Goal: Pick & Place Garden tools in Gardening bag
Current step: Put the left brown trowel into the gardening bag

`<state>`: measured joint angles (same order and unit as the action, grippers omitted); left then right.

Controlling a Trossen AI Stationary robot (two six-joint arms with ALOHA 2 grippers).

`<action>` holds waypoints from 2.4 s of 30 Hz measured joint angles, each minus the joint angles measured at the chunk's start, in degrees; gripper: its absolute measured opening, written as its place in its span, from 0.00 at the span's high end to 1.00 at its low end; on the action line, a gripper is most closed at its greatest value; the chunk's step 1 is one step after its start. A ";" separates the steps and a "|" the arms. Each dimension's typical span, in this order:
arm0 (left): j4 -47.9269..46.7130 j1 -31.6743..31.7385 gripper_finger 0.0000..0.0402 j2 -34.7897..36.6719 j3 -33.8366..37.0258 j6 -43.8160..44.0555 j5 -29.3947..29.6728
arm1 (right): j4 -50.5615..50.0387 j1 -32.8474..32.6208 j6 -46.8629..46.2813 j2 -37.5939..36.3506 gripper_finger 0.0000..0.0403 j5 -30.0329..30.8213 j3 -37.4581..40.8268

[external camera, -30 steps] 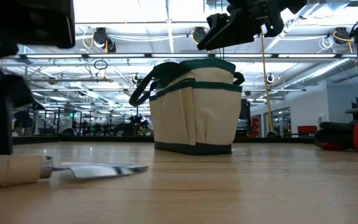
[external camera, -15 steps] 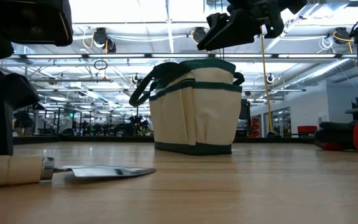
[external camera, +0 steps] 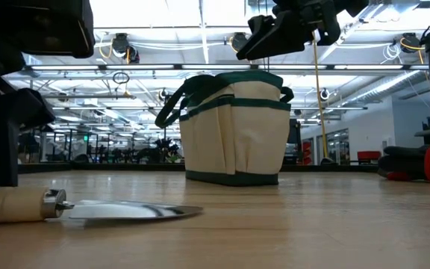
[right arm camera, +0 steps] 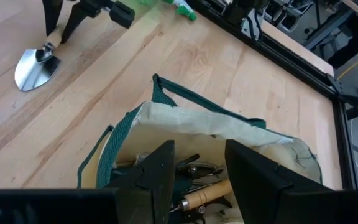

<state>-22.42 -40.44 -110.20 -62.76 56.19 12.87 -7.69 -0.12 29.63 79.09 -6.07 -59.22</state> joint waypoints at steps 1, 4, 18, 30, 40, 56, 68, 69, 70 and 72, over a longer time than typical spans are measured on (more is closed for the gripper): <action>0.03 0.18 0.84 0.48 0.06 -0.96 -0.11 | 0.26 0.01 -0.03 0.00 0.67 0.00 0.00; -1.30 1.05 0.84 2.55 0.41 -5.53 1.13 | 0.87 0.00 -0.31 0.00 0.67 -0.02 0.00; -14.20 8.12 0.84 15.90 0.24 -30.99 4.14 | 2.85 -0.93 -4.98 0.00 0.67 -0.04 4.73; -20.15 13.47 0.84 23.22 0.17 -60.45 13.88 | 10.02 -4.65 -11.62 -0.74 0.67 0.43 8.17; -16.62 18.89 0.84 26.67 0.15 -88.56 21.00 | 10.74 -7.66 -16.80 -0.90 0.67 14.98 8.17; 4.45 32.94 0.84 26.92 0.09 -122.92 11.31 | 7.72 -11.75 -20.63 -1.04 0.67 18.31 8.15; 9.60 38.07 0.84 24.29 0.06 -137.60 5.63 | -7.87 -15.85 -31.72 -6.51 0.67 27.94 8.09; 10.43 38.27 0.84 23.97 -0.02 -137.95 4.37 | -8.43 -16.36 -32.18 -6.77 0.67 28.97 8.09; 10.36 38.38 0.84 23.72 0.00 -138.29 3.26 | -8.44 -16.72 -32.40 -7.02 0.67 29.74 8.09; 11.03 38.59 0.84 22.43 0.20 -139.38 1.48 | -8.38 -17.47 -32.41 -7.17 0.67 30.18 8.09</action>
<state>-11.39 -1.85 -87.77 -62.57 -83.18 14.35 -16.07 -17.59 -2.79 71.92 24.11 -51.13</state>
